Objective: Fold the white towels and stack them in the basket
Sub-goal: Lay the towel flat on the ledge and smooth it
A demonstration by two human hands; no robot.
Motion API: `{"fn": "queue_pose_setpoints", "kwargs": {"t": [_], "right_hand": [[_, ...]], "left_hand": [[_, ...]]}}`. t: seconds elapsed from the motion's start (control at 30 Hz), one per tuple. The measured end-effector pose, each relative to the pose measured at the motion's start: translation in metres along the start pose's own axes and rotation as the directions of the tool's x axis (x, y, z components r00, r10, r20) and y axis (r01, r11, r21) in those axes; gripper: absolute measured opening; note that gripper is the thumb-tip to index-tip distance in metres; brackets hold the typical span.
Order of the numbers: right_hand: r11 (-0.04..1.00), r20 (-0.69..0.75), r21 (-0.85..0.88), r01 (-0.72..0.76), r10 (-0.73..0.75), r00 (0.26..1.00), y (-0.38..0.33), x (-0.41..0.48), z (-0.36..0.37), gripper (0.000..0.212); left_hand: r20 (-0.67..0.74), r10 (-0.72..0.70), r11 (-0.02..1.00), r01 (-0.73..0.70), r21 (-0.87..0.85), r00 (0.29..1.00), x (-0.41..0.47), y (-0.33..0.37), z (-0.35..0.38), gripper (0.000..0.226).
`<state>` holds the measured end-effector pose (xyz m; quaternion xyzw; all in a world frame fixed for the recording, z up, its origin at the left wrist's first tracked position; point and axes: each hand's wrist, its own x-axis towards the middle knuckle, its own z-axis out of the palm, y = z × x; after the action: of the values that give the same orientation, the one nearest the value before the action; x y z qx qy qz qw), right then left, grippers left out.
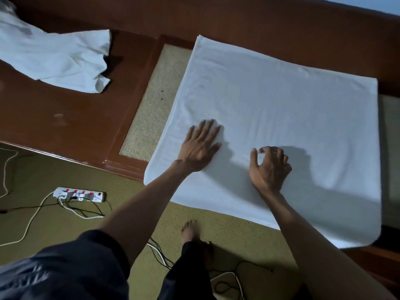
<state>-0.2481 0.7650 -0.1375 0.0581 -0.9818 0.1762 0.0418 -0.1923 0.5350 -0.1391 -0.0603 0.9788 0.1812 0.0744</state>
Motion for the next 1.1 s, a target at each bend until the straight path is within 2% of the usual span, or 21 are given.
{"fn": "queue_pose_setpoints", "kwargs": {"t": [0.1,0.23,0.3,0.37,0.43,0.53,0.6,0.67,0.83,0.97,1.1], "right_hand": [[0.987,-0.091,-0.114,0.11,-0.121,0.989,0.01,0.001,0.007,0.03],[0.966,-0.119,-0.126,0.225,-0.24,0.963,0.026,-0.014,0.013,0.035],[0.966,-0.094,-0.108,0.235,-0.246,0.965,0.026,-0.013,0.01,0.037],[0.971,-0.048,-0.097,0.216,-0.222,0.974,0.024,-0.012,0.008,0.039],[0.978,-0.008,-0.063,0.201,-0.202,0.979,0.026,-0.014,0.007,0.042],[0.968,0.082,0.016,0.25,-0.251,0.965,0.041,-0.02,0.002,0.052],[0.951,0.16,-0.008,0.309,-0.304,0.939,0.063,-0.021,-0.006,0.056],[0.956,0.171,-0.032,0.29,-0.281,0.944,0.097,-0.016,-0.019,0.056],[0.98,0.157,-0.109,0.164,-0.146,0.977,0.211,-0.01,-0.062,0.062],[0.987,0.135,-0.159,-0.007,0.029,0.99,0.281,-0.011,-0.087,0.069],[0.966,0.046,-0.153,-0.206,0.216,0.975,0.288,0.001,-0.094,0.074]], "left_hand": [[-0.02,0.018,0.998,-0.016,0.06,1.0,0.001,-0.038,-0.008,0.064],[-0.088,-0.224,0.972,0.229,0.049,0.97,-0.005,-0.078,-0.022,0.069],[-0.116,-0.357,0.934,0.358,-0.013,0.927,-0.004,-0.071,-0.024,0.07],[-0.178,-0.407,0.913,0.4,-0.076,0.896,-0.003,-0.042,-0.022,0.068],[-0.202,-0.314,0.946,0.287,-0.153,0.928,0.0,0.004,-0.013,0.063],[-0.142,-0.119,0.954,0.074,-0.289,0.983,0.012,0.078,0.009,0.059],[-0.119,-0.008,0.946,-0.031,-0.324,0.993,0.024,0.117,0.024,0.057],[-0.097,0.074,0.944,-0.101,-0.314,0.993,0.034,0.142,0.039,0.058],[-0.033,0.144,0.989,-0.143,0.039,0.989,0.039,0.152,0.073,0.064],[-0.056,0.133,0.985,-0.125,0.123,0.99,0.04,0.155,0.074,0.065],[-0.071,0.128,0.979,-0.115,0.168,0.989,0.039,0.159,0.071,0.064]]}}
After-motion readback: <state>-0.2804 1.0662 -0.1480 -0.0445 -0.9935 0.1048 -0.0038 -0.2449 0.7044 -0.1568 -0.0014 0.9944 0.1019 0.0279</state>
